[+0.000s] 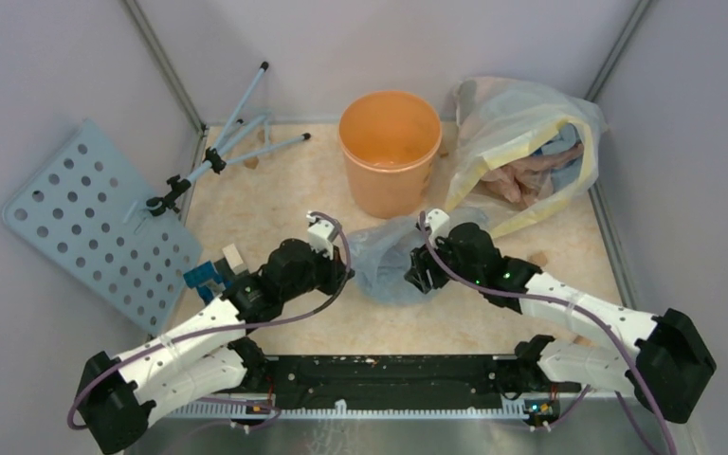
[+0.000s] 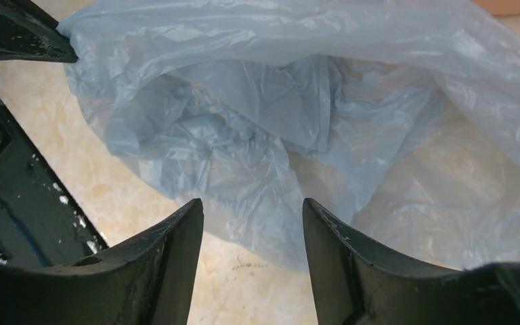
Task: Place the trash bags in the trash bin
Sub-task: Unfold the trash bag at the center of the board.
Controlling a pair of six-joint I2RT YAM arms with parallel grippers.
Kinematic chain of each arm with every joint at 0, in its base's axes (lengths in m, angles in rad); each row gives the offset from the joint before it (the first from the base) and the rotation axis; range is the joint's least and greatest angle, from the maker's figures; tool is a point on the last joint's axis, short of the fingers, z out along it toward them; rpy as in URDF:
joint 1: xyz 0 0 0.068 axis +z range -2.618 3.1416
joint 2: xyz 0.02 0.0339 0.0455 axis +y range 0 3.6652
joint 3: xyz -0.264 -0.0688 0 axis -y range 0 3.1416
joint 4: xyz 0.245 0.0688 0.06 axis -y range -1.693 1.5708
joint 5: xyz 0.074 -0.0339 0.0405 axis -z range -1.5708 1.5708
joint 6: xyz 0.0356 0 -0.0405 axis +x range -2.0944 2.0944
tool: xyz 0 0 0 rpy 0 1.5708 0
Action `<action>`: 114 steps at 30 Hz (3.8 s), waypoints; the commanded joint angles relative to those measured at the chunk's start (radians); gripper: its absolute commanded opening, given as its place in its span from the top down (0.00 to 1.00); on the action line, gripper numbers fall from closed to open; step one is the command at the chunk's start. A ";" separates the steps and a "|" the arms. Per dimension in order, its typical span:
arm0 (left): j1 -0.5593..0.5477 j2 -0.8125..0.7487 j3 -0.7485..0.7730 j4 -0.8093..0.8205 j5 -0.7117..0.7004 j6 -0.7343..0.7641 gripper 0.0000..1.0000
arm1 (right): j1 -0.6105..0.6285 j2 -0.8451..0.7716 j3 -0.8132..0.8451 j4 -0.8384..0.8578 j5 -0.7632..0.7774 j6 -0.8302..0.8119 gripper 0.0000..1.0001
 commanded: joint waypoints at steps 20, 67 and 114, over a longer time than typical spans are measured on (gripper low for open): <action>0.004 -0.107 -0.144 0.038 -0.050 -0.109 1.00 | 0.093 0.322 -0.026 0.462 0.007 -0.302 0.50; 0.241 -0.070 -0.155 0.067 0.114 -0.108 1.00 | 0.001 -0.065 0.073 -0.048 0.003 0.026 1.00; 0.237 0.010 -0.415 0.711 0.344 -0.642 0.45 | 0.015 0.129 0.056 0.208 0.184 0.219 1.00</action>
